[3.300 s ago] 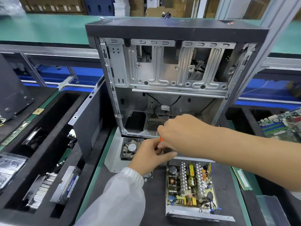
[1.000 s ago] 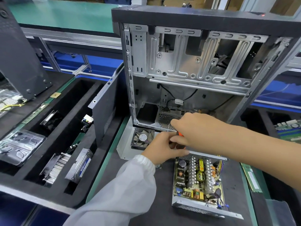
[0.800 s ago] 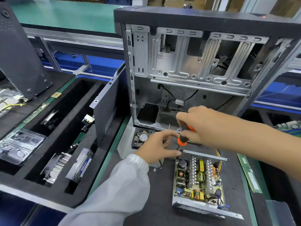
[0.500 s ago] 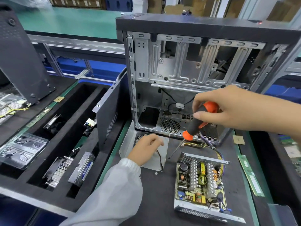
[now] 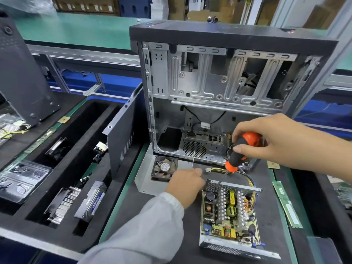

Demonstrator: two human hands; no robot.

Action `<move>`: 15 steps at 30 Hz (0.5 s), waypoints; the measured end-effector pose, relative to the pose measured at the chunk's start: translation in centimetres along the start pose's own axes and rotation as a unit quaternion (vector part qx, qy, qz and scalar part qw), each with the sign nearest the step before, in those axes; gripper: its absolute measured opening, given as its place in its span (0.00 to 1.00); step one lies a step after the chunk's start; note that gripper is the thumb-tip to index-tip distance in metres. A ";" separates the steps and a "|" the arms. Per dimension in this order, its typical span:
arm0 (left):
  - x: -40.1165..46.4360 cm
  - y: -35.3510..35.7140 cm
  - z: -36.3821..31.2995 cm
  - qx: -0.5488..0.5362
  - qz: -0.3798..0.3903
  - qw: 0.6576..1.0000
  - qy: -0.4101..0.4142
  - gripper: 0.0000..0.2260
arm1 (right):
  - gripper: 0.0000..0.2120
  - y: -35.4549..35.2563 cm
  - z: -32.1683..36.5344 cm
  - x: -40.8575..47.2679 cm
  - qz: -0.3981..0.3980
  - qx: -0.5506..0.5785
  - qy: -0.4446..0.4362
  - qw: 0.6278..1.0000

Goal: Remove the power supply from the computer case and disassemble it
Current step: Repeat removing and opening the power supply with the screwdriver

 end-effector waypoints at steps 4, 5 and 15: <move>0.1 -0.5 2.2 -0.129 -0.079 0.985 -0.080 0.06 | 0.14 2.5 0.8 0.3 0.005 -0.020 -0.006 1.000; 0.0 -0.5 2.6 -0.163 -0.086 0.978 -0.097 0.06 | 0.12 3.1 1.1 0.5 0.007 -0.022 -0.006 1.000; -0.4 0.0 3.2 -0.341 -0.064 0.931 -0.111 0.07 | 0.14 5.8 2.5 1.7 0.061 -0.060 -0.010 0.996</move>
Point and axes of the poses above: each hand's wrist, its own x-axis towards the middle knuckle, its own y-axis out of the palm, z = x × y, the point moved 1 cm from there along x, towards the middle knuckle, and after that the axes turned 4 degrees about y, right-handed, at the moved point
